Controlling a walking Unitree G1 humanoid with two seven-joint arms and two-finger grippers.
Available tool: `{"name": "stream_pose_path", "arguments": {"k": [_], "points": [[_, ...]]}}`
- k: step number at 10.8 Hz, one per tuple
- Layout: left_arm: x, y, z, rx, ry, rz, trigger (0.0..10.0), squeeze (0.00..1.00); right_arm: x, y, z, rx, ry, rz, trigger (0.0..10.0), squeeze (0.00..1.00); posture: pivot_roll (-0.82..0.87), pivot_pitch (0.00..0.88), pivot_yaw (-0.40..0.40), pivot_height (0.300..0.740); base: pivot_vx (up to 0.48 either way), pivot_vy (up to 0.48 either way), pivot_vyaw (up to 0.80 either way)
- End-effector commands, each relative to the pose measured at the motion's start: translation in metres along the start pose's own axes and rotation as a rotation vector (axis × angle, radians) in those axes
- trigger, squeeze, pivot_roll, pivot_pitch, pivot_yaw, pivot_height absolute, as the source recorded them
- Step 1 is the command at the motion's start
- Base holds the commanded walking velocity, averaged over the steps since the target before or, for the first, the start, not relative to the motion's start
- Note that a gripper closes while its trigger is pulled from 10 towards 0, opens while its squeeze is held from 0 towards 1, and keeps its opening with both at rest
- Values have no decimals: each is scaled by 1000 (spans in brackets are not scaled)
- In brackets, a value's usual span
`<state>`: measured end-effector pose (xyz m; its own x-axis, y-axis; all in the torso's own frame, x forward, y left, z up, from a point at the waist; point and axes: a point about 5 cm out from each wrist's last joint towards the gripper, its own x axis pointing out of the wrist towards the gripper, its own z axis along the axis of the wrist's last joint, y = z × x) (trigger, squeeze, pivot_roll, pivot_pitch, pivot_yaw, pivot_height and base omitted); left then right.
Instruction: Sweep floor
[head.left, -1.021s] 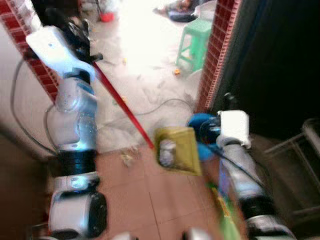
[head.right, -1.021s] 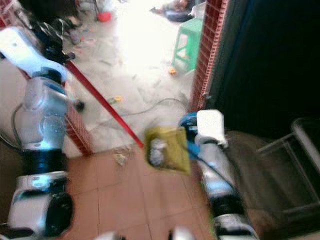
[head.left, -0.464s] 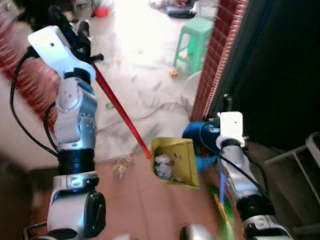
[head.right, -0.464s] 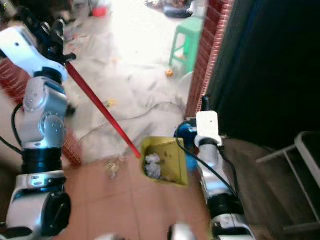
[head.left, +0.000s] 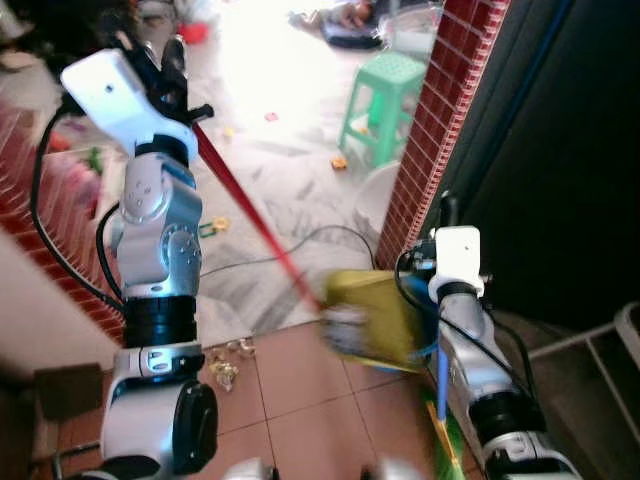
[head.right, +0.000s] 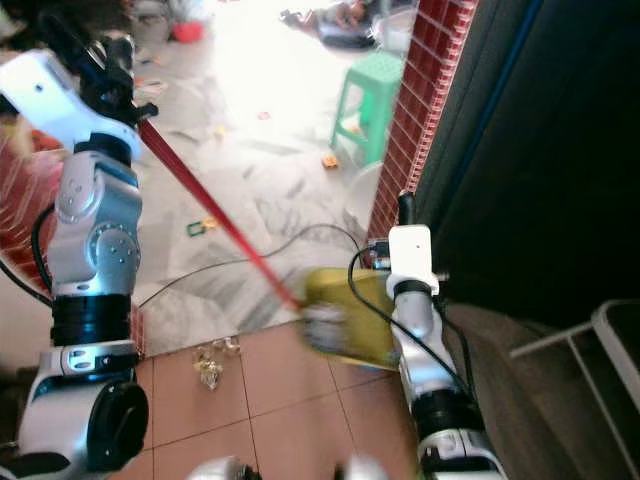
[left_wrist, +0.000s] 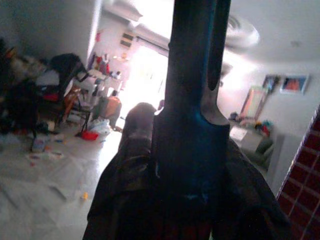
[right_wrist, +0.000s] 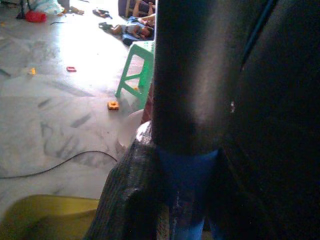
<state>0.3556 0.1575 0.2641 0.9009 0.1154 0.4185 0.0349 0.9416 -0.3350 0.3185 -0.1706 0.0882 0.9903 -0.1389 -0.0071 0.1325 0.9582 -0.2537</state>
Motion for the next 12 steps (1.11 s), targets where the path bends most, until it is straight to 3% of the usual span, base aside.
{"name": "stream_pose_path", "arguments": {"k": [1, 6, 12], "points": [[1, -11, 13, -53, -71, -29, 10000, 0, 3, -7, 7, -16, -32, -13, 10000, 0, -36, 0, 27, 740, 480, 0, 0], [-1, -16, 10, -27, -76, -44, 10000, 0, 4, -5, 7, -17, -34, -4, 10000, 0, -30, 0, 24, 740, 473, 0, 0], [-8, -34, -2, -1, -69, -93, 10000, 0, 5, -7, 7, -26, -31, -18, 10000, 0, -39, 0, 26, 740, 0, 0, 0]]}}
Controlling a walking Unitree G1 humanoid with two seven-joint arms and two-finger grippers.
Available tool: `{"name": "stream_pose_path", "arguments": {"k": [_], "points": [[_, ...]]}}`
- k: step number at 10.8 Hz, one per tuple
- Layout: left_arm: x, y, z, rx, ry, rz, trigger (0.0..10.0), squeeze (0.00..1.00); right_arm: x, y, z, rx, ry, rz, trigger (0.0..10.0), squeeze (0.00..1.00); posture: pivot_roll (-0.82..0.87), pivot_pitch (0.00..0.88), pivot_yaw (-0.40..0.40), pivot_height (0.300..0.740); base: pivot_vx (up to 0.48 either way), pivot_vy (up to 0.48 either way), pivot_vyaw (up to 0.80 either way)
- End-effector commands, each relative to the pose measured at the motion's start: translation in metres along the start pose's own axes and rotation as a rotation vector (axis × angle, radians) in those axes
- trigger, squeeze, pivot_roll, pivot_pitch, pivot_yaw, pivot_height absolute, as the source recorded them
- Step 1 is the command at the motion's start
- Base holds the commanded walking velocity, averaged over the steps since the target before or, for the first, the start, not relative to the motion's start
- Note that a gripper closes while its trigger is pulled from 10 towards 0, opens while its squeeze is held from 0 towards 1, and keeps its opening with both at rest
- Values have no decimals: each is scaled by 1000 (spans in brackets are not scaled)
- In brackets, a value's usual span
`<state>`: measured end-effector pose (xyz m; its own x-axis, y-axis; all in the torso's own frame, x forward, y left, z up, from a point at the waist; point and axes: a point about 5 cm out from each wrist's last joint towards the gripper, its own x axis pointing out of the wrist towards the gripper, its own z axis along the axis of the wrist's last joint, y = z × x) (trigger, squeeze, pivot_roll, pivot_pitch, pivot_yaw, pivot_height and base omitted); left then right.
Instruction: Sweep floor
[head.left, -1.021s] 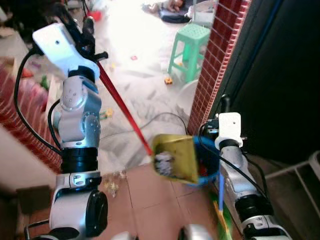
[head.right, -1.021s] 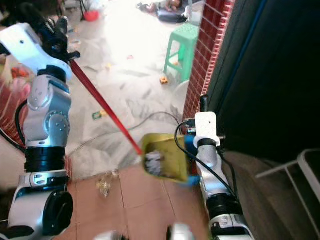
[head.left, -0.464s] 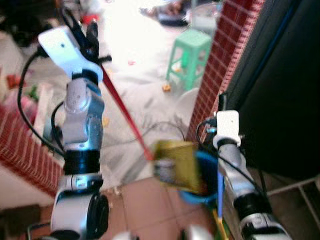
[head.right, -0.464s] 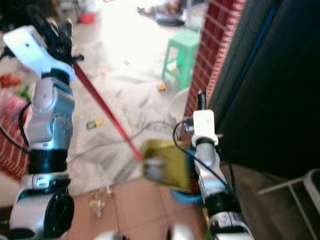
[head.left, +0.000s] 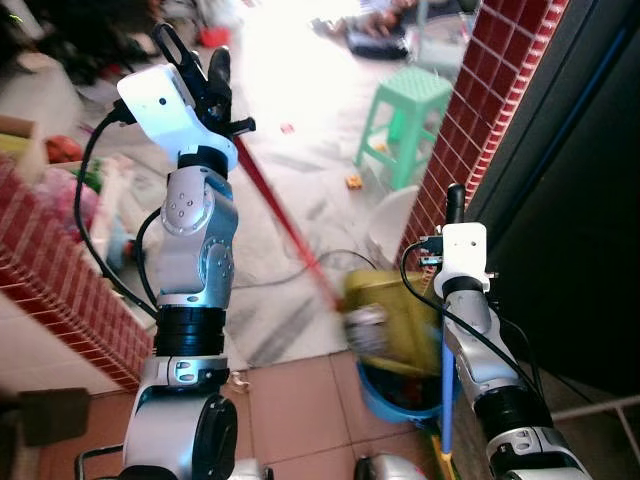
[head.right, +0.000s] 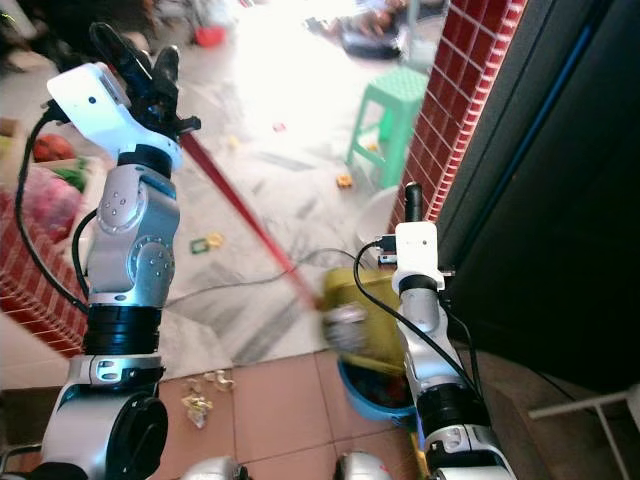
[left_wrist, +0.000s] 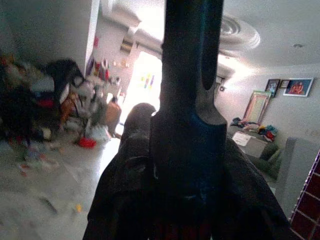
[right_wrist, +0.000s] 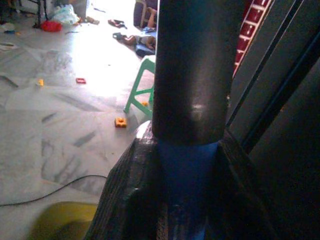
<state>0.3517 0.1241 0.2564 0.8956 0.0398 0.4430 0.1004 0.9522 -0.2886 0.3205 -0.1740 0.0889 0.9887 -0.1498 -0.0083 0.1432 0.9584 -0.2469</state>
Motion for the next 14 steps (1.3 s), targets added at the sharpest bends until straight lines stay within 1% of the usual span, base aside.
{"name": "stream_pose_path", "arguments": {"k": [1, 2, 3, 5, 6, 8, 9, 10, 11, 12, 13, 14], "points": [[2, -8, 12, -2, -75, -29, 10000, 0, 2, -4, 7, -34, -37, -9, 10000, 0, -44, 0, 26, 740, 0, 0, 0], [1, -14, 8, 7, -70, -54, 10000, 0, 2, -5, 8, -36, -40, -11, 10000, 0, -47, 0, 28, 740, 0, 0, 0], [0, -23, 3, -9, -58, -64, 10000, 0, 2, -6, 8, -38, -41, -13, 10000, 0, -54, 0, 28, 740, 0, 0, 0], [-2, -37, -5, 5, -55, -97, 10000, 0, 2, -10, 9, -43, -44, -23, 10000, 0, -63, 0, 33, 740, 0, 0, 0], [-6, -59, -10, 41, -74, -192, 10000, 0, 2, -19, 7, -54, -41, -46, 10000, 0, -68, 0, 39, 740, 0, 0, 0], [-13, -75, -14, 102, -114, -272, 10000, 0, 3, -20, 8, -54, -43, -55, 10000, 0, -76, 0, 48, 740, 0, 0, 0], [-13, -82, -14, 128, -144, -286, 10000, 0, 2, -20, 8, -51, -45, -58, 10000, 0, -77, 0, 50, 740, 0, 0, 0], [-14, -91, -13, 135, -171, -301, 10000, 0, 0, -22, 7, -52, -45, -63, 10000, 0, -81, 0, 54, 740, 0, 0, 0], [-16, -97, -13, 142, -188, -317, 10000, 0, 0, -24, 6, -54, -43, -67, 10000, 0, -84, 0, 55, 740, 0, 0, 0], [-21, -111, -14, 142, -210, -370, 10000, 0, -1, -25, 5, -58, -41, -71, 10000, 0, -84, 0, 55, 740, 0, 0, 0], [-24, -120, -14, 138, -225, -409, 10000, 0, -1, -25, 6, -59, -43, -73, 10000, 0, -86, 0, 56, 740, 0, 0, 0], [-29, -137, -11, 127, -260, -483, 10000, 0, 0, -25, 6, -61, -45, -76, 10000, 0, -86, 0, 56, 740, 0, 0, 0]]}}
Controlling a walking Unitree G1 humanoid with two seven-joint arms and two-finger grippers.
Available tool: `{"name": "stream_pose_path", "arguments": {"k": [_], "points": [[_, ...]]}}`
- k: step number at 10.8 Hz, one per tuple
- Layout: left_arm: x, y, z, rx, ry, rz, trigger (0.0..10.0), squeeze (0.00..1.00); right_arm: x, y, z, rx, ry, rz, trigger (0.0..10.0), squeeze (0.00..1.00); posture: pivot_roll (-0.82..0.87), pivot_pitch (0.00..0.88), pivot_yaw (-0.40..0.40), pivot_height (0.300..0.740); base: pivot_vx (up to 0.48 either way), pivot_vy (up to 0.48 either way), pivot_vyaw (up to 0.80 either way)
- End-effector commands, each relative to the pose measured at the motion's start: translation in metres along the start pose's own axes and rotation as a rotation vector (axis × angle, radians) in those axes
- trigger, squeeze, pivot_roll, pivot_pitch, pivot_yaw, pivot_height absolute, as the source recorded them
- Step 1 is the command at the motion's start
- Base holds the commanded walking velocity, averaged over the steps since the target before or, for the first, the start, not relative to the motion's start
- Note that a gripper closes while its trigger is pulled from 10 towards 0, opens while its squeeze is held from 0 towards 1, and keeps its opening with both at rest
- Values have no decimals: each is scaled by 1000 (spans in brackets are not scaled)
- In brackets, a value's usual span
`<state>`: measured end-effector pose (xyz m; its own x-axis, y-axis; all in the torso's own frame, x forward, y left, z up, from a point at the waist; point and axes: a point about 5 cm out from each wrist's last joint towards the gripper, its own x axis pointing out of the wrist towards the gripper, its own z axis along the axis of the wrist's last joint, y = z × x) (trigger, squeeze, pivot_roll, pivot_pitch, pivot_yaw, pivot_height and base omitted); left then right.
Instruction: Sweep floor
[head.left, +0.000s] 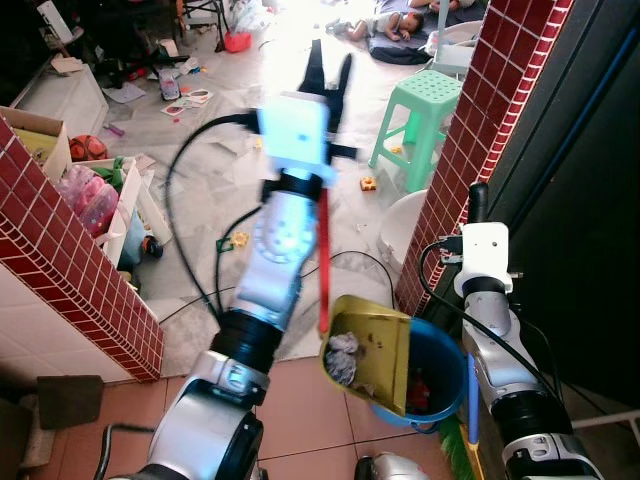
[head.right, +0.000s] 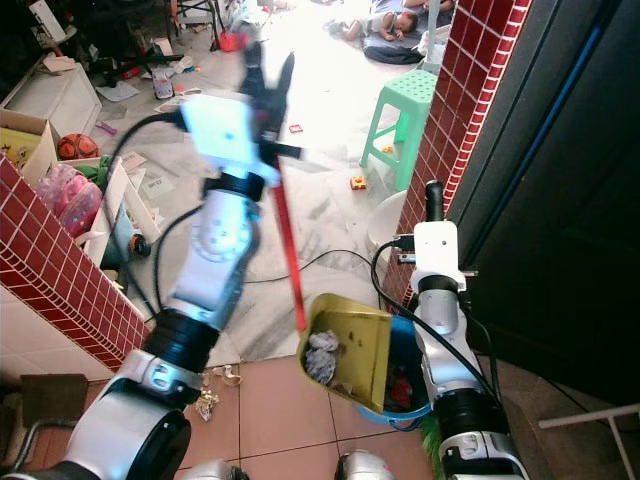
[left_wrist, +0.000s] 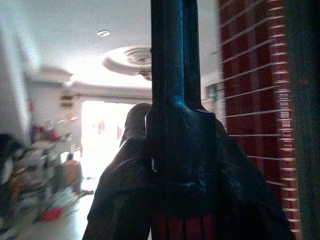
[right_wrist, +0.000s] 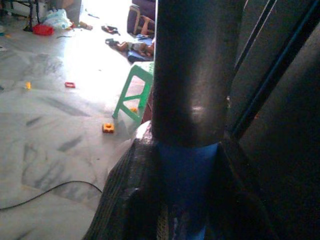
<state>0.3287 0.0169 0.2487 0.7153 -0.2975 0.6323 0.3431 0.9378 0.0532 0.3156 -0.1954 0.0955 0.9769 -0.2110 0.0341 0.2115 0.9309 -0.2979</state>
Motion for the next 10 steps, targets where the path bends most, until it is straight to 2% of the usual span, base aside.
{"name": "stream_pose_path", "arguments": {"k": [1, 2, 3, 4, 6, 8, 10], "points": [[19, -43, 28, -18, -144, -138, 10000, 0, 3, -9, 6, -30, -28, -40, 10000, 0, -83, 0, 55, 740, 0, 0, 0], [20, -53, 32, -26, -170, -172, 10000, 0, 7, -18, 8, -45, -42, -83, 10000, 0, -86, 0, 57, 740, 0, 0, 0], [21, -62, 35, -32, -193, -207, 10000, 0, 10, -24, 13, -20, -62, -112, 10000, 0, -91, 0, 60, 740, 0, 0, 0], [20, -70, 38, -38, -217, -244, 10000, 0, 14, -27, 24, 46, -113, -108, 10000, 0, -92, 0, 61, 740, 0, 0, 0], [19, -87, 47, -65, -276, -330, 10000, 0, 16, -23, 28, 76, -123, -88, 10000, 0, -86, 0, 57, 740, 0, 0, 0], [28, -104, 61, -60, -359, -377, 10000, 0, 15, -17, 27, 84, -122, -73, 10000, 0, -89, 0, 58, 740, 0, 0, 0], [22, -124, 68, -60, -419, -474, 10000, 0, 15, -16, 28, 102, -125, -67, 10000, 0, -100, 0, 62, 740, 0, 0, 0]]}}
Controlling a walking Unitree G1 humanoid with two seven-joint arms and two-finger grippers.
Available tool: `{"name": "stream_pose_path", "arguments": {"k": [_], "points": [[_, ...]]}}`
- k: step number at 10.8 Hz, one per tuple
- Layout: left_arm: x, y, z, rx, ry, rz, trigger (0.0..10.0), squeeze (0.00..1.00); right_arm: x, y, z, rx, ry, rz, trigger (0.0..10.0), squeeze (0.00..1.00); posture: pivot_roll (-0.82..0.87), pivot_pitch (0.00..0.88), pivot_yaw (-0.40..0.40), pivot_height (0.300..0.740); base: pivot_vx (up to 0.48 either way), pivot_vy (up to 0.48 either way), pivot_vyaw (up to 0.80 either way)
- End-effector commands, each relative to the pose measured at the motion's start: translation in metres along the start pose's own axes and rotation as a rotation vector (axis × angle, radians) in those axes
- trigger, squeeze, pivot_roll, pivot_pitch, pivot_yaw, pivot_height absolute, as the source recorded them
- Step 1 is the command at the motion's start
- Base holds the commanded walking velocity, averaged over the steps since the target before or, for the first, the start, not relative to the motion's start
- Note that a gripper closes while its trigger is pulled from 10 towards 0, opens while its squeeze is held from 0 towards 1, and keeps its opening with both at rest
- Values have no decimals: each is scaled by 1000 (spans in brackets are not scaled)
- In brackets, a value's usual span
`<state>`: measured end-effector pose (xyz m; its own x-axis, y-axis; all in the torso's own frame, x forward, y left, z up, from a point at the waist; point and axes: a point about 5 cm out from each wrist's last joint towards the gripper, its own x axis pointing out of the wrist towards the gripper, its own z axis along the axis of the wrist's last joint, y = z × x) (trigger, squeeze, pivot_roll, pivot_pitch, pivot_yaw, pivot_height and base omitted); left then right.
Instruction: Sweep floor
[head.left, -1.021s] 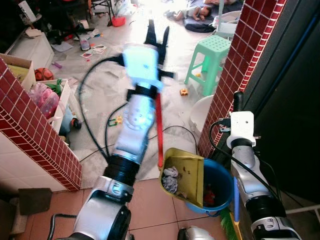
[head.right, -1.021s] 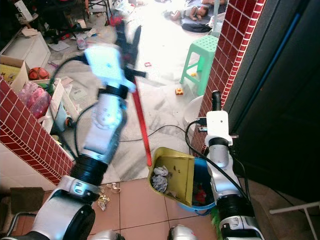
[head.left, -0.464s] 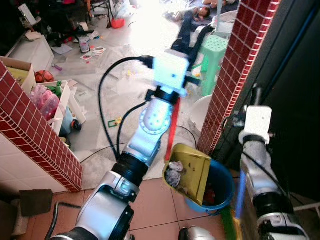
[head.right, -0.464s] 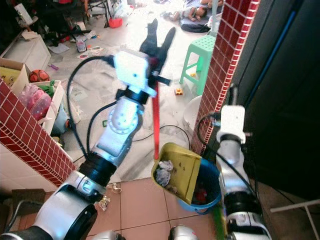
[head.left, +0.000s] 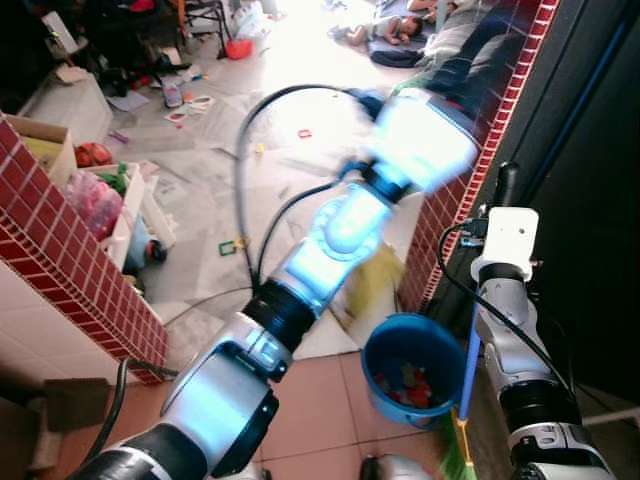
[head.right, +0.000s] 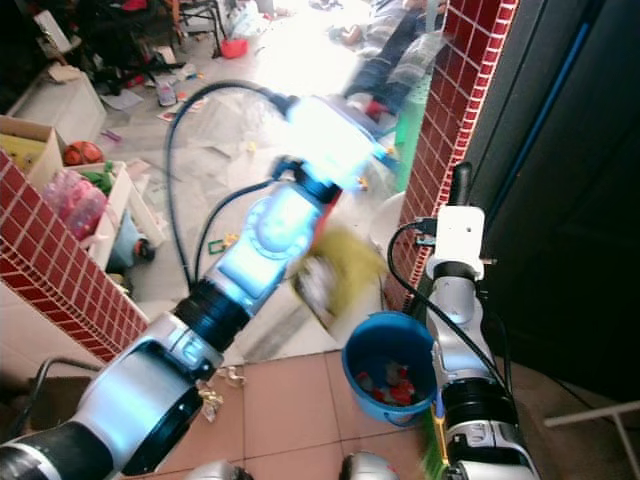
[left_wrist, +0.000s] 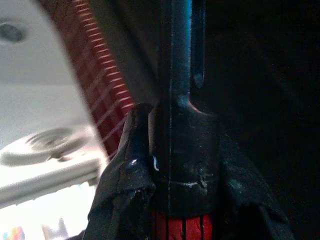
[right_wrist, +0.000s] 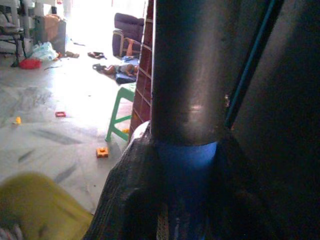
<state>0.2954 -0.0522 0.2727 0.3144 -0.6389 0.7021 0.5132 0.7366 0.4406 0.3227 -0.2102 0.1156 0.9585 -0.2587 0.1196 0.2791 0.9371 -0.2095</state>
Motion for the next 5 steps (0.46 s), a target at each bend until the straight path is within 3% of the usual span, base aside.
{"name": "stream_pose_path", "arguments": {"k": [1, 3, 5], "points": [[40, -48, 42, -171, -189, -48, 10000, 0, 4, 2, 11, 32, -50, 1, 10000, 0, -105, 0, 66, 740, 0, 0, 0], [35, -60, 39, -228, -181, -89, 10000, 0, 3, -1, 10, 32, -48, 0, 10000, 0, -106, 0, 70, 740, 0, 0, 0], [39, -53, 39, -234, -177, -46, 10000, 0, 2, 2, 8, 36, -40, 12, 10000, 0, -104, 0, 68, 740, 0, 0, 0]]}}
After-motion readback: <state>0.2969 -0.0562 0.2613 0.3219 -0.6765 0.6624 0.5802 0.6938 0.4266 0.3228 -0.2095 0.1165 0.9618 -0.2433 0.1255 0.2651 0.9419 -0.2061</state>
